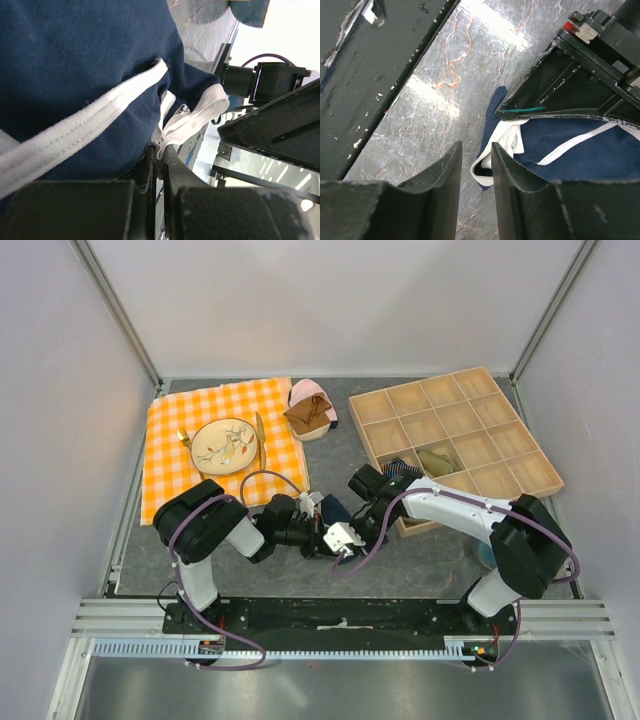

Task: Roll the underwear
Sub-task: Roll the underwear to the center of the board.

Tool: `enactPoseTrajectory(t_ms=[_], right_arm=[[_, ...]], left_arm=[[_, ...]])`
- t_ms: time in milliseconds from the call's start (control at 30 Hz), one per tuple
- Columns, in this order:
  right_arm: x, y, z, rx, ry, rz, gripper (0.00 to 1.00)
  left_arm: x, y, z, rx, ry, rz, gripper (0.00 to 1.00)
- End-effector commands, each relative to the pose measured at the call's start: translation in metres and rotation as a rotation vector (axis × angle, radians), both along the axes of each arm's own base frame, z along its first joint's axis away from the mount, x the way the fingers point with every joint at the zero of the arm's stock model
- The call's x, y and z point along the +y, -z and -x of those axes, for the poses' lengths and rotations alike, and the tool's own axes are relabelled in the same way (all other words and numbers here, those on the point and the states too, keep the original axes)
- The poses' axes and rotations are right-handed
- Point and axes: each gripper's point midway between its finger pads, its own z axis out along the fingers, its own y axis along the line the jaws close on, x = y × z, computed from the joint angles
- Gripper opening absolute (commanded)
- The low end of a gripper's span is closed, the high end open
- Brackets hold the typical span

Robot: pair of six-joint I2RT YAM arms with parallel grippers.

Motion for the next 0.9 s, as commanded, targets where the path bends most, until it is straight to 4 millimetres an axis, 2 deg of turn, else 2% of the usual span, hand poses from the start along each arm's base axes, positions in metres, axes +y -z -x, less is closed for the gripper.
enactPoseTrajectory(t_ms=[0,200,333,667,867], right_arm=[[0.005,0.010,-0.001,-0.006,0.011,0.014,0.37],[0.004,0.019,-0.001,0.007,0.034,0.051,0.34],[0.008,0.029,-0.020,-0.060,0.107,0.071,0.34],[-0.009,0.062,-0.032,-0.126,0.139,0.170,0.40],[-0.017,0.076,-0.029,-0.113,0.137,0.216,0.42]], left_arm=[[0.009,0.020,0.006,0.090,-0.033,-0.059,0.02],[0.009,0.020,0.005,0.093,-0.035,-0.055,0.02],[0.010,0.020,0.005,0.093,-0.039,-0.056,0.02],[0.010,0.012,0.000,0.071,-0.054,-0.038,0.02],[0.009,-0.005,-0.002,0.013,-0.057,-0.007,0.24]])
